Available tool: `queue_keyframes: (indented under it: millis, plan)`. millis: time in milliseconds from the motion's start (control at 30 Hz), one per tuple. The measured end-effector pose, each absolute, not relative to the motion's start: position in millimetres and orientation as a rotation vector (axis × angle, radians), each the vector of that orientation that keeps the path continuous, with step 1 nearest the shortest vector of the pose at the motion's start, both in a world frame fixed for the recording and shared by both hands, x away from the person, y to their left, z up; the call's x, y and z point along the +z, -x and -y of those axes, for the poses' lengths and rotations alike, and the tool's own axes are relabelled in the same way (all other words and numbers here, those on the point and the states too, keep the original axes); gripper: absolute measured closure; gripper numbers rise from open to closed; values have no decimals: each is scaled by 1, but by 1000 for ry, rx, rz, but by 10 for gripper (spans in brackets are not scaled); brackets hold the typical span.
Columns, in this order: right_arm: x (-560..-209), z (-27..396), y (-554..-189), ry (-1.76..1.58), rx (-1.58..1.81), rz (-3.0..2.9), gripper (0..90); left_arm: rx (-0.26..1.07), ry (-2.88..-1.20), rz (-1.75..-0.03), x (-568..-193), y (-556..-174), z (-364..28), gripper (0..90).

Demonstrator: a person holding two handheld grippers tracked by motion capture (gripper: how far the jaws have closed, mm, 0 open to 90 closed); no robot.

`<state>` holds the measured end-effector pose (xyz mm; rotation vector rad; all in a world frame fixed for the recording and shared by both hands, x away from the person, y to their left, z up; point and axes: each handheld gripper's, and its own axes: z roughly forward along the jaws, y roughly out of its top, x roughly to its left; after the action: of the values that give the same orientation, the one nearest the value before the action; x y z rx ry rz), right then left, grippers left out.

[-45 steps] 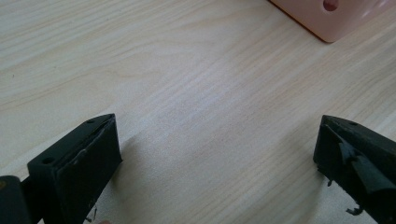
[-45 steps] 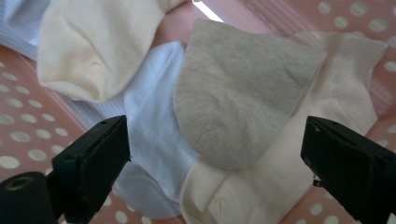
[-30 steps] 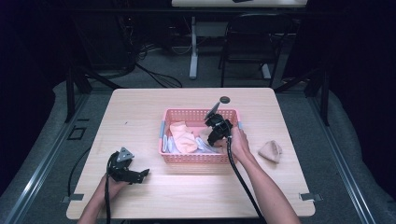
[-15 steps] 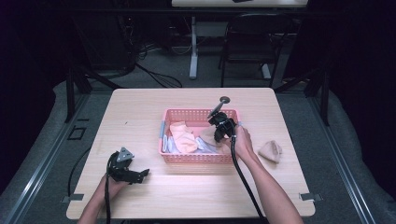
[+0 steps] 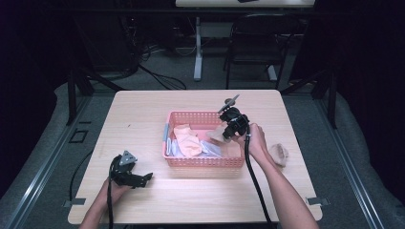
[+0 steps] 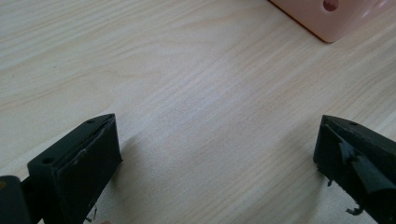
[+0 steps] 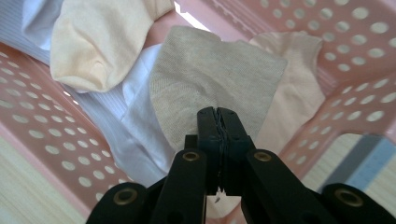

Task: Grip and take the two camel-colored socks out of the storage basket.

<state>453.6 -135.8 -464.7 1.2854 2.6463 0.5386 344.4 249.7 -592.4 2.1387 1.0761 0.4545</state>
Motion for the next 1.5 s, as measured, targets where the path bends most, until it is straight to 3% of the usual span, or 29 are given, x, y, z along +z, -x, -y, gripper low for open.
queue_keyframes:
  millis: [1500]
  plan:
    - [-350, 165, -440, -1215, 656, -2586, 897, 454, -2142, -1073, -592, -345, -249, 2]
